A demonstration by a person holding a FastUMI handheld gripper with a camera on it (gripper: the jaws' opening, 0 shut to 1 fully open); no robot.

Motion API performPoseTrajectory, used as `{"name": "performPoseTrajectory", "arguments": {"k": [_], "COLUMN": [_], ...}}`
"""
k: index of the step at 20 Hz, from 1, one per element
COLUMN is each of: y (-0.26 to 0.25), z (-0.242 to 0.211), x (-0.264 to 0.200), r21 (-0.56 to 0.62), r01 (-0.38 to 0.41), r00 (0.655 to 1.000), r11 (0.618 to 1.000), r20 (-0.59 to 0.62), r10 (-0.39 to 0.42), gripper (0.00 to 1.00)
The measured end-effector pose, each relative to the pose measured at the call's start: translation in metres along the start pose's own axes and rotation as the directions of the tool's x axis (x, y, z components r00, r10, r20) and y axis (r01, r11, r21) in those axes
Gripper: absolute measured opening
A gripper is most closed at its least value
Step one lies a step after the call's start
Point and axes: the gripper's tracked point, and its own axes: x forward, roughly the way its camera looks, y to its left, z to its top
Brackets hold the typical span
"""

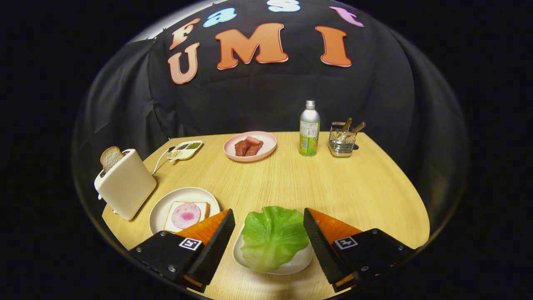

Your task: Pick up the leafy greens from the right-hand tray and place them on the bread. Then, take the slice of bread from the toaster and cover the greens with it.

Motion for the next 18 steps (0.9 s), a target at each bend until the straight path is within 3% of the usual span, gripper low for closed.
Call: {"name": "performPoseTrajectory", "arguments": {"k": [7, 13, 18], "y": [-0.003, 0.001, -0.005], "z": [-0.028, -0.045, -0.058], "x": [0.024, 0.032, 0.041], "r21": [0.057, 0.024, -0.037], "r01": [0.012, 0.018, 0.068], "r00": [0.971, 0.925, 0.892], "r11": [0.998, 1.0, 0.997], "r20": [-0.237, -0.379, -0.445], "r10": [0.002, -0.007, -0.077], "gripper": [0.97, 0.94, 0.92]}}
